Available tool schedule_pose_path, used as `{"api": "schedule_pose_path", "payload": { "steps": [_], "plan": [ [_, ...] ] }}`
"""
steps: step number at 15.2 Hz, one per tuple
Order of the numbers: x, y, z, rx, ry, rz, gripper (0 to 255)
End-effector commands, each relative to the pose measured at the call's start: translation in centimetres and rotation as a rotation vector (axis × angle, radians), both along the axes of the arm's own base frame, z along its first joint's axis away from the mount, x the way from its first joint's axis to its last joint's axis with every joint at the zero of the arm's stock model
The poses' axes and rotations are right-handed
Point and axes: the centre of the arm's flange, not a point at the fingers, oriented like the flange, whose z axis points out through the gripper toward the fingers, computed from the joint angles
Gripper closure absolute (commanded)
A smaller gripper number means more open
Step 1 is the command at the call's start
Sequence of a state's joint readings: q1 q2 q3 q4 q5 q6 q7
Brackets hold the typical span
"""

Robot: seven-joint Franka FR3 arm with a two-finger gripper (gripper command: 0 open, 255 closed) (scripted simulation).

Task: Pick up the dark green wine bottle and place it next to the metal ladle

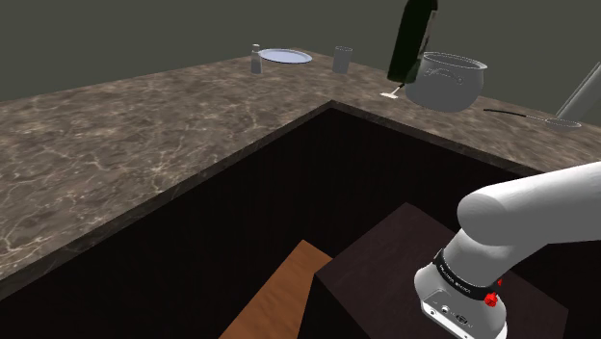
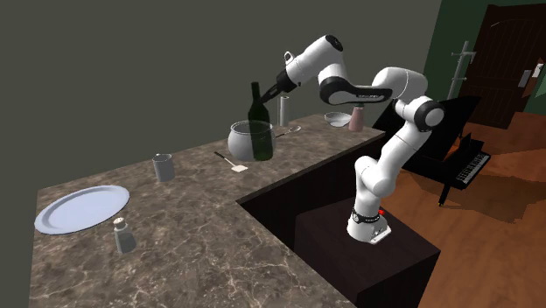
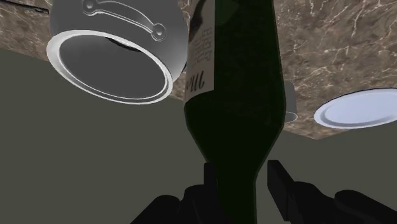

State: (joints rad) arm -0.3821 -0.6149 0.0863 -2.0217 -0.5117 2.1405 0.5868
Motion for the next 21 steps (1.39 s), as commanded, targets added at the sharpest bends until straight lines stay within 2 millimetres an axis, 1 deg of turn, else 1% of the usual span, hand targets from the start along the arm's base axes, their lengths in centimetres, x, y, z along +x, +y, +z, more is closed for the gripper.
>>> {"api": "schedule_pose_path", "payload": {
  "steps": [1, 21],
  "plan": [
    [-2.0, -1.6, 0.1, 0.000, -0.001, 0.001, 255],
    [-24.5, -15.5, 0.1, 0.000, -0.001, 0.001, 255]
  ]
}}
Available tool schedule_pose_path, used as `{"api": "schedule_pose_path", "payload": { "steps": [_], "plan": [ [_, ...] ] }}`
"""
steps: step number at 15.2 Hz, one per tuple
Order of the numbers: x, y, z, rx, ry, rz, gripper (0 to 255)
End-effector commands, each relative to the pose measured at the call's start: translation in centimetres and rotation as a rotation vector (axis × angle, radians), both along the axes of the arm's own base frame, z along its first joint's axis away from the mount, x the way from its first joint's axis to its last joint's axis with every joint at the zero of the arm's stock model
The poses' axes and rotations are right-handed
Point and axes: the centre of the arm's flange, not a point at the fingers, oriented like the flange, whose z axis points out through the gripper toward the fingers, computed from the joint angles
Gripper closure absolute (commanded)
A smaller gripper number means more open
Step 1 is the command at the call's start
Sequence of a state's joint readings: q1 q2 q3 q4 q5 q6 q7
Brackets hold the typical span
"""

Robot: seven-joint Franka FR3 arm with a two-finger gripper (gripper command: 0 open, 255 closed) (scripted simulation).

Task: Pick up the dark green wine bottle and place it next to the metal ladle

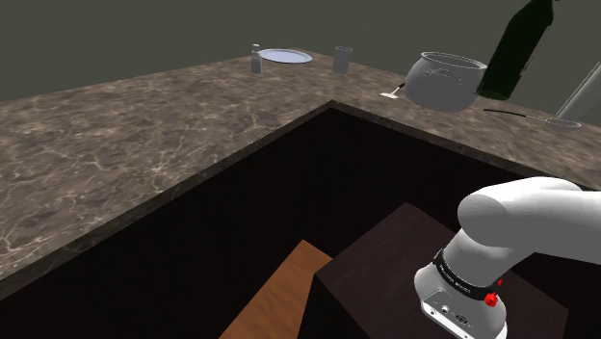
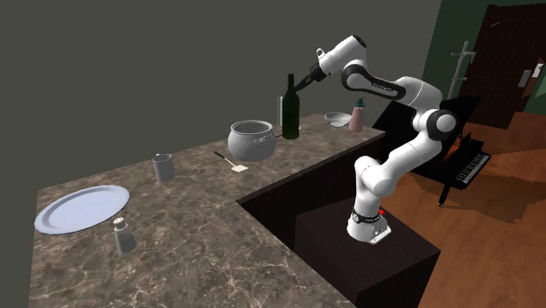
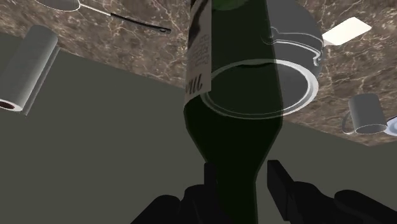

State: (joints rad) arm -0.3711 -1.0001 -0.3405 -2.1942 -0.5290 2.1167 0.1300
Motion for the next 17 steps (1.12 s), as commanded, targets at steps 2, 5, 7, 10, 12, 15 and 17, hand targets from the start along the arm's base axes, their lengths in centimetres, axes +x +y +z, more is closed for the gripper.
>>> {"api": "schedule_pose_path", "payload": {
  "steps": [2, 5, 7, 10, 12, 15, 17],
  "plan": [
    [-3.3, -2.3, -0.2, -0.001, 0.000, 0.001, 255],
    [-6.6, -4.3, -0.2, -0.001, 0.000, 0.001, 255],
    [-8.9, -5.7, -0.2, -0.001, 0.000, 0.001, 255],
    [-12.2, -7.8, -0.2, -0.001, 0.000, 0.001, 255],
    [-14.5, -9.2, -0.2, -0.001, 0.000, 0.001, 255],
    [-16.6, -10.5, -0.7, -0.001, 0.000, 0.001, 255],
    [-16.6, -10.5, -1.7, -0.001, 0.000, 0.001, 255]
  ]
}}
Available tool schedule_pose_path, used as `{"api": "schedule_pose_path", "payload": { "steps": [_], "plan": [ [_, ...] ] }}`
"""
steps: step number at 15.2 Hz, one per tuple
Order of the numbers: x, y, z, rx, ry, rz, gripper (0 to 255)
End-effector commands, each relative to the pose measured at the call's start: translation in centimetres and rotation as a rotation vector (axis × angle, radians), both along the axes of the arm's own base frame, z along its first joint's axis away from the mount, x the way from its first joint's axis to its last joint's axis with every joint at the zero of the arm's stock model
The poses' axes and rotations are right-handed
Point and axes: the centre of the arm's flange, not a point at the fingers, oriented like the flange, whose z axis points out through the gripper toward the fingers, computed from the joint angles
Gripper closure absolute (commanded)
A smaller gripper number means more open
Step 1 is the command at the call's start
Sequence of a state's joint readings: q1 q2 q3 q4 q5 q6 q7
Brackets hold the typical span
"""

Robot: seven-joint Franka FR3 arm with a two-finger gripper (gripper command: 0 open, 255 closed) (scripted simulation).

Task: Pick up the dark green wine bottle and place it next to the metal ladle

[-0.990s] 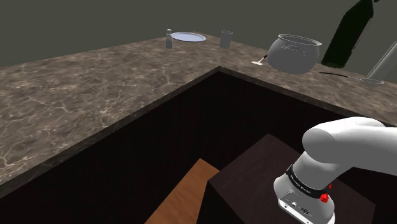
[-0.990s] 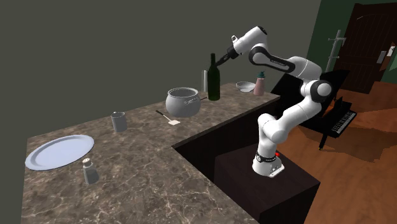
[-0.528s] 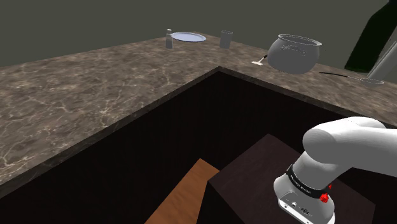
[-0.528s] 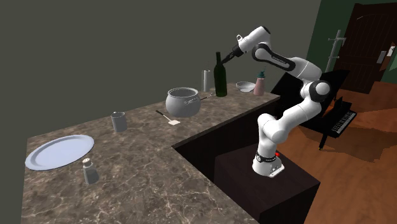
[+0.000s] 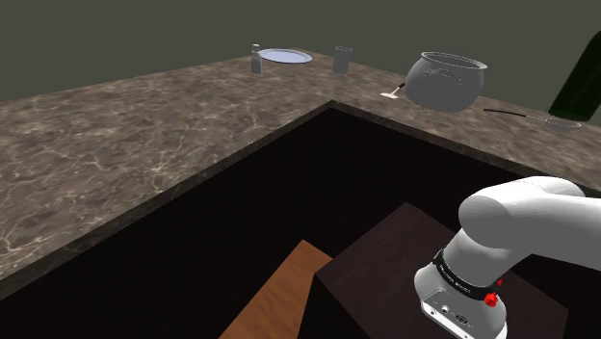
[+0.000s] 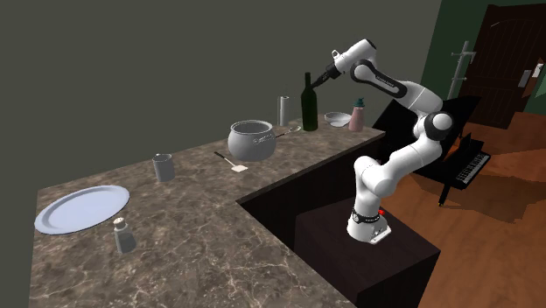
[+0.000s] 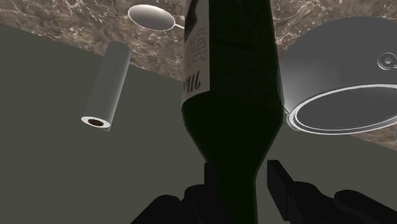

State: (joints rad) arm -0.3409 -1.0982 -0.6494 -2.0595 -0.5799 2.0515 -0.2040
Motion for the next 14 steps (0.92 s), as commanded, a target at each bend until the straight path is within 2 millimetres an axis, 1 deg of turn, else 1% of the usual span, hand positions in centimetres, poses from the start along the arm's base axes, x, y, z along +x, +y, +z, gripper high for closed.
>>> {"api": "schedule_pose_path", "payload": {
  "steps": [1, 14],
  "plan": [
    [-0.1, -0.1, -1.0, -0.001, 0.000, 0.000, 255],
    [-0.1, -0.1, -7.8, -0.001, 0.000, 0.000, 255]
  ]
}}
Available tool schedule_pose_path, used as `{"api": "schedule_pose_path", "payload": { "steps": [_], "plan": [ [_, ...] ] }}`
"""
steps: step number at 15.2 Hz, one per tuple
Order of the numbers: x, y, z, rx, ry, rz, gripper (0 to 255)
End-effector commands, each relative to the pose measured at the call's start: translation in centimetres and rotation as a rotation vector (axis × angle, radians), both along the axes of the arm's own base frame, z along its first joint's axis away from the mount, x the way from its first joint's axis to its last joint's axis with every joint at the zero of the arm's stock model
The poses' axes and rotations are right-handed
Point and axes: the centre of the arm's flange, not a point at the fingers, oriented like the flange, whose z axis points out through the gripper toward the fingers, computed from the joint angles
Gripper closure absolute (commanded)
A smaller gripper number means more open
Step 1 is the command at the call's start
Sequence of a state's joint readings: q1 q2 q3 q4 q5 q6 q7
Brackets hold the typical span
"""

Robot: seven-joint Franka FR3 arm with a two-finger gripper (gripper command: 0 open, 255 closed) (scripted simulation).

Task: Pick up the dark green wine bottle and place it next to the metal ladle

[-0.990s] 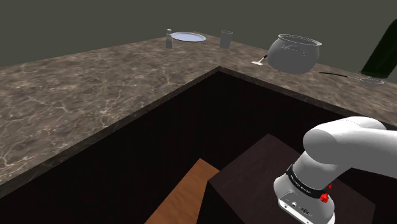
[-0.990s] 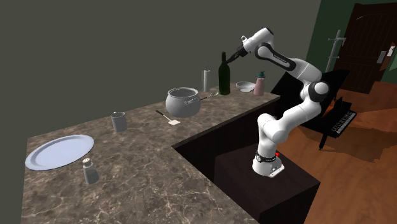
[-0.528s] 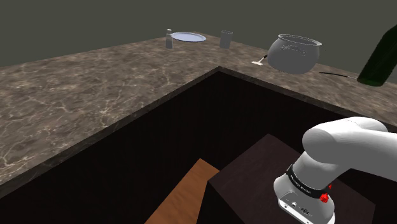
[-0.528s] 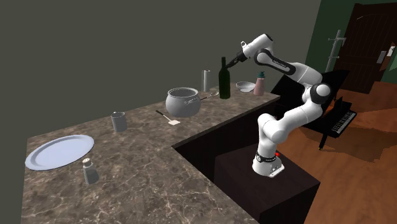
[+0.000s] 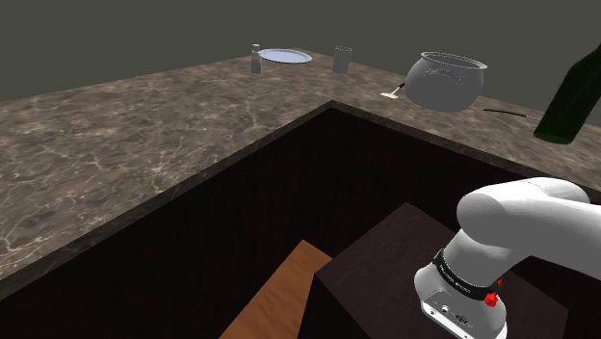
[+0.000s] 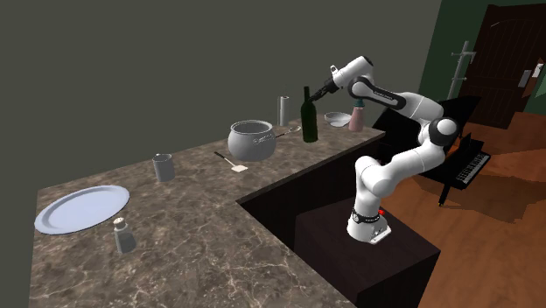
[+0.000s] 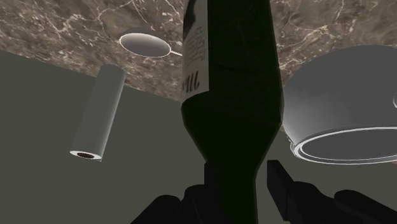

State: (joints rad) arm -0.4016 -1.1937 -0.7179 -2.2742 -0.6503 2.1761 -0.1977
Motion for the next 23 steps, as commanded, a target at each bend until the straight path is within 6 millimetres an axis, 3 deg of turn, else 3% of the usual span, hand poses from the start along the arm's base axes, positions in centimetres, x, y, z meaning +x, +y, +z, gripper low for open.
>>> {"api": "schedule_pose_path", "payload": {
  "steps": [1, 9, 10, 15, 19, 23],
  "plan": [
    [0.0, 0.2, -1.1, -0.001, 0.000, 0.000, 255],
    [0.0, 0.2, -1.4, -0.001, 0.000, 0.000, 255],
    [0.0, 0.2, -1.4, -0.001, 0.000, 0.000, 0],
    [0.0, 0.2, -1.4, -0.001, 0.000, 0.000, 0],
    [-2.4, 3.3, 1.7, -0.001, 0.000, 0.000, 0],
    [-2.4, 3.3, 1.7, -0.001, 0.000, 0.000, 0]
  ]
}}
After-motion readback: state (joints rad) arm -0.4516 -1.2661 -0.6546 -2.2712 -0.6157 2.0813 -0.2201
